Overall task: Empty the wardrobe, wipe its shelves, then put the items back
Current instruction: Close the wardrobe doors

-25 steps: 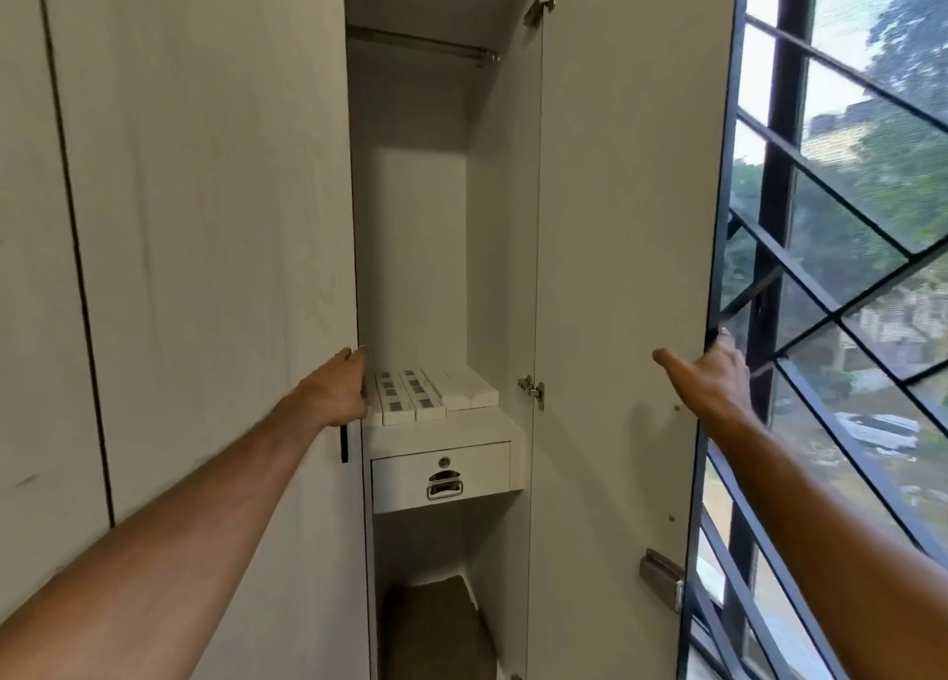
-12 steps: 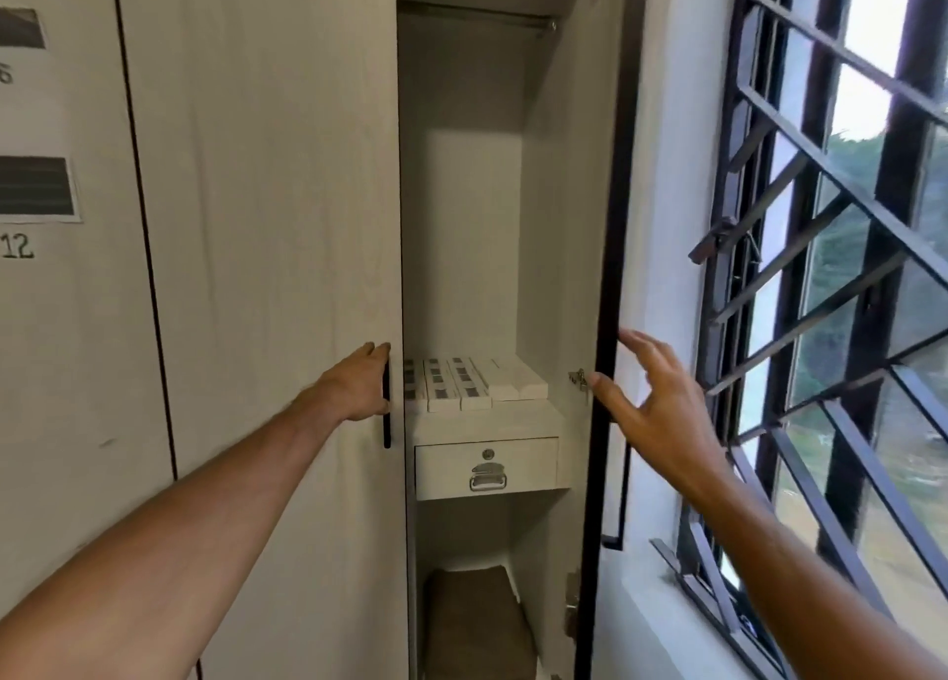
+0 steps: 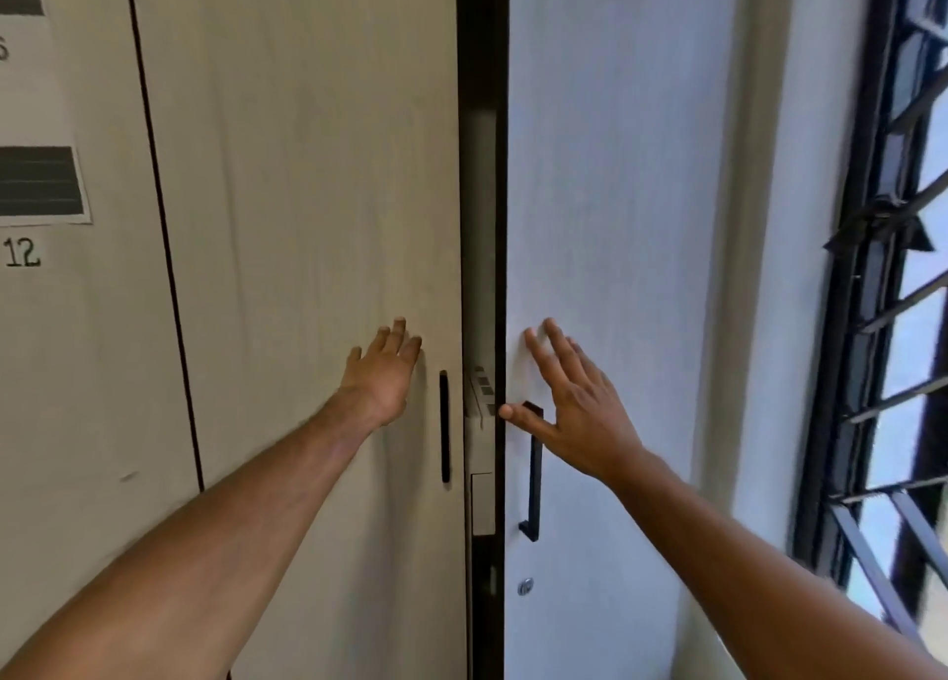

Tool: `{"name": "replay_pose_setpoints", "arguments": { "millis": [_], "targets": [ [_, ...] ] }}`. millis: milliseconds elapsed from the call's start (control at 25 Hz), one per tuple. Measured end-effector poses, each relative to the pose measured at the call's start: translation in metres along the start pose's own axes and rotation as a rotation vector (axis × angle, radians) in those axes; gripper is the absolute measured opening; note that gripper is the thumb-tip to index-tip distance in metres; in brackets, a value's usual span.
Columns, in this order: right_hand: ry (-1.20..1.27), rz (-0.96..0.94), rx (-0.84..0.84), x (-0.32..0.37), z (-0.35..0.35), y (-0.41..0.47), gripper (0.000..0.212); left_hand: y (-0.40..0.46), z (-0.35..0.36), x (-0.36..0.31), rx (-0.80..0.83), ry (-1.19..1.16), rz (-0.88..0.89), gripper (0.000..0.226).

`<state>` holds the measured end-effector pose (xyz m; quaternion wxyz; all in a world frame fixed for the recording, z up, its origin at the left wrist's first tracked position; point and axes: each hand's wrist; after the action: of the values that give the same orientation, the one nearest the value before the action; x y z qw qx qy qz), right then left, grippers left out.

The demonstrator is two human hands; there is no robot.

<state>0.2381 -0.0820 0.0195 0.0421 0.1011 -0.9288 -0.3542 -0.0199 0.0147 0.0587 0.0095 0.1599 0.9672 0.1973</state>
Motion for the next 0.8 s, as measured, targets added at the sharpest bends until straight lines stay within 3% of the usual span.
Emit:
{"name": "replay_pose_setpoints", "arguments": {
  "millis": [240, 800],
  "targets": [
    [-0.154, 0.075, 0.11, 0.01, 0.042, 0.062, 0.101, 0.02, 0.03, 0.003, -0.131, 0.08, 0.034, 0.087],
    [-0.305, 0.173, 0.192, 0.021, 0.088, 0.11, 0.116, 0.033, 0.059, 0.013, -0.17, 0.136, 0.039, 0.107]
  ]
}}
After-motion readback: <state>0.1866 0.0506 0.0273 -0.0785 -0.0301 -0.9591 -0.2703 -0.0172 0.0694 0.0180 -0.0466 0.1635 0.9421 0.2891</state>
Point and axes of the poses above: each hand's wrist, its own y-axis towards the middle knuckle, its own z-axis out of the palm, x = y × z, and after that the axes turned 9 degrees about -y, right-handed
